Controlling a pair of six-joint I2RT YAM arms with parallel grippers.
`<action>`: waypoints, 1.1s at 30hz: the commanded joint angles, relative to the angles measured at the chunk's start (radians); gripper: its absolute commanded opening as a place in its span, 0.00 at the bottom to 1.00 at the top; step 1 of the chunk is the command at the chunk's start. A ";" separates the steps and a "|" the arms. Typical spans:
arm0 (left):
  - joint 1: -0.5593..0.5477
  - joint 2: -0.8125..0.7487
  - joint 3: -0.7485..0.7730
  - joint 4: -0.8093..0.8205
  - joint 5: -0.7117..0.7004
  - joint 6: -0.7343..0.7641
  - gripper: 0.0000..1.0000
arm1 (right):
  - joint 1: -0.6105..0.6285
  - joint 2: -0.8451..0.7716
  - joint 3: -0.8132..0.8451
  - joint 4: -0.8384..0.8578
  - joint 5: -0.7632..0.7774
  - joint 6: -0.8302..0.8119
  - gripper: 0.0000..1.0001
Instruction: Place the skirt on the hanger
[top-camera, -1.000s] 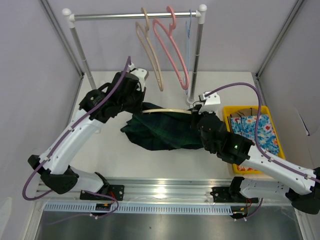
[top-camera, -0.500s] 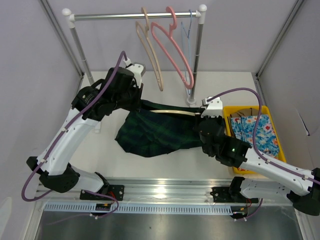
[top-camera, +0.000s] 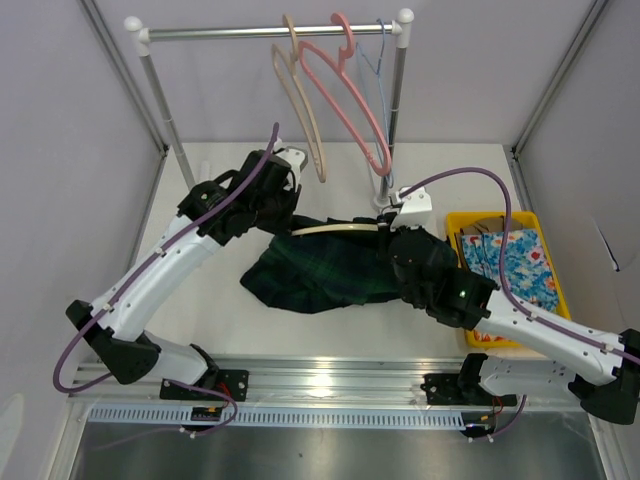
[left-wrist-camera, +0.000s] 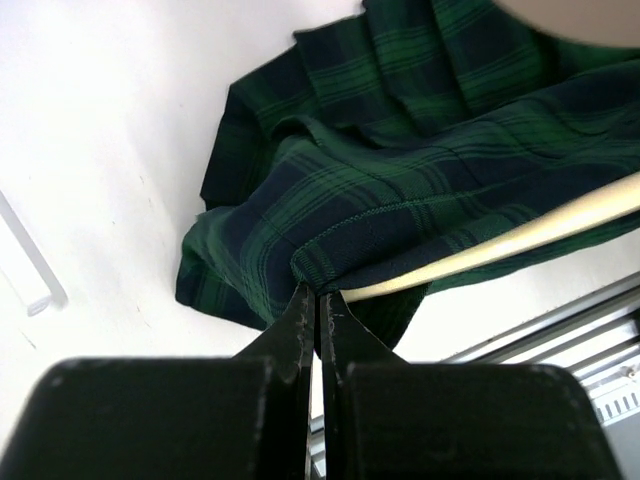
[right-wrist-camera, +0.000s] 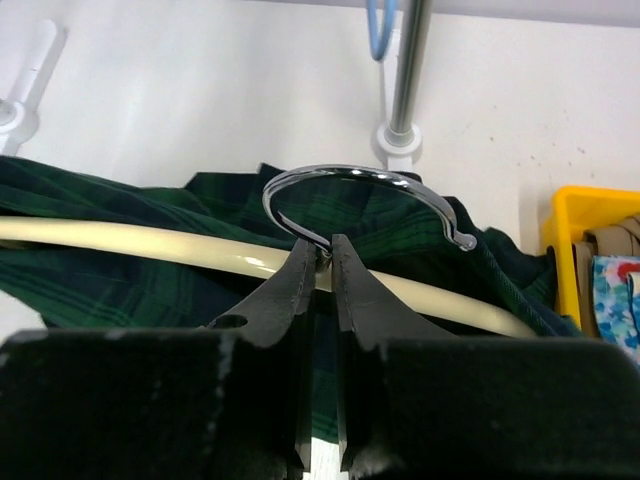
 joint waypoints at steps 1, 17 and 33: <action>-0.007 -0.017 -0.025 0.096 0.013 0.006 0.00 | 0.007 -0.032 0.114 0.002 -0.043 -0.046 0.00; -0.007 -0.106 0.053 0.090 -0.016 0.064 0.26 | 0.004 -0.056 0.187 -0.035 -0.140 -0.027 0.00; -0.010 -0.244 -0.047 0.355 0.346 0.178 0.55 | -0.072 -0.084 0.256 -0.111 -0.299 0.032 0.00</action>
